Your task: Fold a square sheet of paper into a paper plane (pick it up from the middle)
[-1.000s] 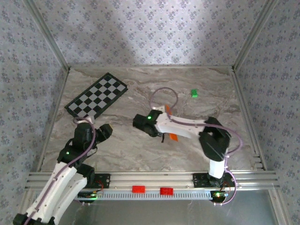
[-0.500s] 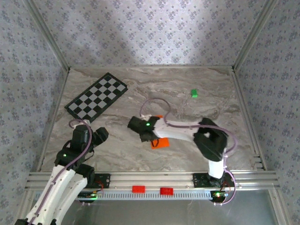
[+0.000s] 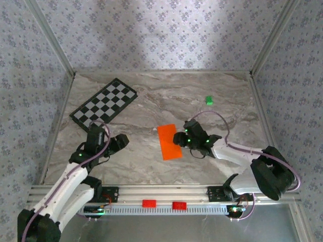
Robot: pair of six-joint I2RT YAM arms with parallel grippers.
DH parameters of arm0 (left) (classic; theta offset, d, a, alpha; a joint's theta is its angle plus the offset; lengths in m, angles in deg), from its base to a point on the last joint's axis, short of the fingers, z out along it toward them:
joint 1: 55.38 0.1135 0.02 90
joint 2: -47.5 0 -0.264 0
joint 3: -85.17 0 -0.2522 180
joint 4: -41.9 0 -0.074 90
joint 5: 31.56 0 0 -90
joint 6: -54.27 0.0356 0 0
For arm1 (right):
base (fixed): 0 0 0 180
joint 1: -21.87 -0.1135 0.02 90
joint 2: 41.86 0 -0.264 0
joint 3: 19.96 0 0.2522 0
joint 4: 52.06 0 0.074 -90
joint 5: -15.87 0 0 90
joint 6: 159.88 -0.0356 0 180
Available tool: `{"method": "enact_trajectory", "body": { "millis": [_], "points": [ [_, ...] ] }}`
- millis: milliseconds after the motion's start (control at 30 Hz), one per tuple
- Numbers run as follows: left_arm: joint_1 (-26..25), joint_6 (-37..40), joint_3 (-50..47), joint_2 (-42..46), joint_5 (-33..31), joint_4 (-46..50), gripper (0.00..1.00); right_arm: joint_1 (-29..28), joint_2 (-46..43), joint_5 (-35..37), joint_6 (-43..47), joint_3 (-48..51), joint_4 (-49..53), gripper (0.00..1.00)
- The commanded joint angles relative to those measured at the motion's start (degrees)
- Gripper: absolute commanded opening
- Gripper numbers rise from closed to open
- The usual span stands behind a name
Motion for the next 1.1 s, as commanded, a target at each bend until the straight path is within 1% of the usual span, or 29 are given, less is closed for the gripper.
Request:
{"method": "enact_trajectory", "body": {
  "millis": [0, 67, 133, 167, 300, 367, 467, 567, 667, 800, 833, 867, 900, 1000, 1067],
  "points": [
    [-3.15, -0.42, 0.65, -2.94, 4.03, -7.4, 0.64, 3.61, -0.43, -8.55, -2.49, 2.67, -4.63, 0.42],
    [-5.81, -0.23, 1.5, -5.95, 3.71, -9.41, 0.65, 4.18, 0.22, -10.06, -2.83, 3.97, -6.75, 0.42],
    [-8.59, 0.02, 2.91, -9.27, 2.85, -10.31, 0.65, 4.55, 1.24, -11.6, -3.07, 4.6, -8.18, 0.39],
    [-9.81, 0.03, 3.69, -11.19, 2.26, -10.77, 0.65, 4.72, 1.96, -12.39, -3.17, 4.63, -8.83, 0.35],
    [-13.07, -0.54, 5.89, -18.38, 2.98, -13.76, 0.65, 5.29, 5.59, -16.7, -3.7, 4.04, -12.26, 0.12],
    [-14.14, -0.36, 7.25, -21.42, 3.81, -14.25, 0.65, 5.45, 7.92, -18.83, -3.62, 2.87, -13.4, 0.06],
    [-15.17, 0.58, 8.88, -25.0, 4.89, -14.5, 0.65, 5.69, 11.11, -20.19, -3.4, 1.1, -13.58, 0.06],
    [-15.46, 0.75, 9.71, -27.66, 5.99, -15.16, 0.66, 6.53, 13.8, -20.04, -3.18, 0.19, -11.37, 0.06],
    [-15.56, 0.36, 9.67, -29.65, 7.36, -17.3, 0.66, 7.77, 15.38, -19.58, -3.18, 1.41, -10.37, 0.06],
    [-15.71, -0.05, 10.37, -33.67, 10.58, -20.08, 0.64, 8.74, 16.44, -20.91, -4.41, 4.32, -11.63, 0.06],
    [-15.82, -0.05, 10.69, -34.66, 11.03, -20.52, 0.63, 8.69, 16.28, -21.03, -4.85, 5.15, -12.39, 0.06],
    [-16.07, -0.02, 11.16, -35.72, 11.46, -21.05, 0.58, 8.61, 16.12, -21.29, -5.38, 5.94, -13.23, 0.06],
    [-16.28, 0.01, 11.68, -36.86, 11.78, -21.3, 0.56, 8.6, 16.03, -21.69, -5.74, 6.47, -14.02, 0.06],
    [-16.78, 0.0, 13.45, -39.94, 12.84, -22.08, 0.49, 8.61, 15.67, -21.59, -6.65, 7.54, -14.9, 0.07],
    [-17.1, -0.15, 14.5, -41.9, 13.36, -22.48, 0.47, 8.66, 15.49, -21.35, -6.85, 7.86, -15.08, 0.07]
  ]
}}
